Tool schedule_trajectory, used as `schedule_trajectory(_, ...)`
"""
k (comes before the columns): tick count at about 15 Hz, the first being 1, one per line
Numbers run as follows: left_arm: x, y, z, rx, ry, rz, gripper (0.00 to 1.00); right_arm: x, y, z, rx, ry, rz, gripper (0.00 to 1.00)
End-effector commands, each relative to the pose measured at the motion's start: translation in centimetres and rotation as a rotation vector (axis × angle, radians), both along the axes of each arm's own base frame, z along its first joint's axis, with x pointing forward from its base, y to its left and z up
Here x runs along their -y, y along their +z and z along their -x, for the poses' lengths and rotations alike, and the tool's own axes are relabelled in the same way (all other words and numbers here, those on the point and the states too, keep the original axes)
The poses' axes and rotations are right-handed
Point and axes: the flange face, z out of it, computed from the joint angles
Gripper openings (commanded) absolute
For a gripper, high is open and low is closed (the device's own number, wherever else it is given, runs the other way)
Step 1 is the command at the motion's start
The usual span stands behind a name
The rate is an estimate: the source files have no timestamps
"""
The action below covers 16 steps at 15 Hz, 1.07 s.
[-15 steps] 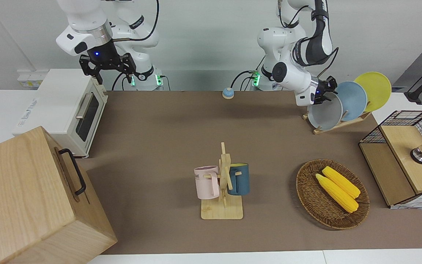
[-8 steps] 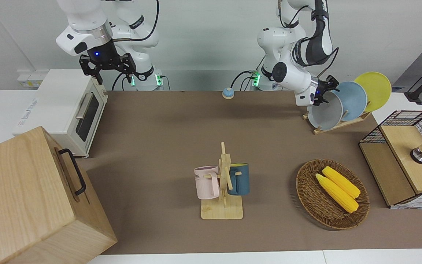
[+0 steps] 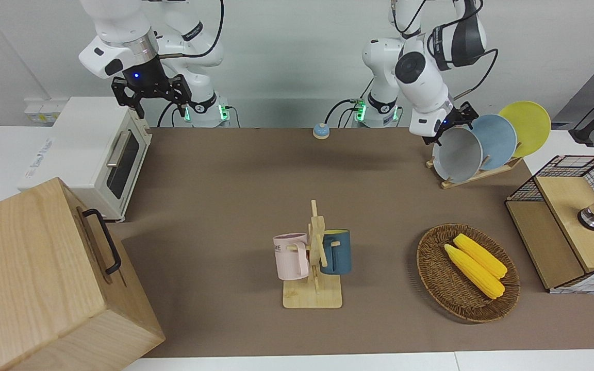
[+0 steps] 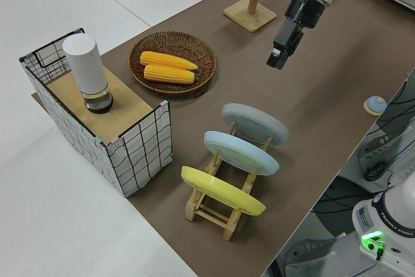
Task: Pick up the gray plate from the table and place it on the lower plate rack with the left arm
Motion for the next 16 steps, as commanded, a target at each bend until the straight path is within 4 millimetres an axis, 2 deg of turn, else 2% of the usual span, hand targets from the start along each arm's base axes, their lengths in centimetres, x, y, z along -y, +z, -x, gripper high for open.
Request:
schedule_trajectory(1, 1.0, 5.4, -1.5, 0.058, 0.047, 0.252, 1.00, 0.0, 0.3, 0.2, -0.007, 0.000, -0.006, 0.990)
schedule_trajectory(3, 1.2, 7.0, -1.7, 0.078, 0.079, 0.340, 1.00, -0.1, 0.3, 0.3, -0.007, 0.000, -0.006, 0.990)
schedule_trajectory(6, 2.0, 7.5, -1.5, 0.076, 0.083, 0.392, 1.00, 0.0, 0.3, 0.2, -0.007, -0.002, -0.006, 0.990)
schedule_trajectory(7, 2.5, 8.5, -1.6, 0.086, 0.085, 0.450, 1.00, -0.1, 0.3, 0.3, -0.007, 0.000, -0.006, 0.990)
schedule_trajectory(10, 3.3, 9.9, -1.8, 0.051, -0.027, 0.540, 1.00, -0.1, 0.3, 0.3, -0.007, 0.000, -0.006, 0.990)
schedule_trajectory(14, 3.7, 10.3, -1.6, 0.036, -0.059, 0.603, 1.00, -0.1, 0.3, 0.3, -0.007, 0.000, -0.006, 0.990)
schedule_trajectory(16, 3.7, 10.5, -1.5, 0.006, -0.138, 0.626, 0.99, 0.0, 0.3, 0.2, -0.007, -0.002, -0.006, 0.987)
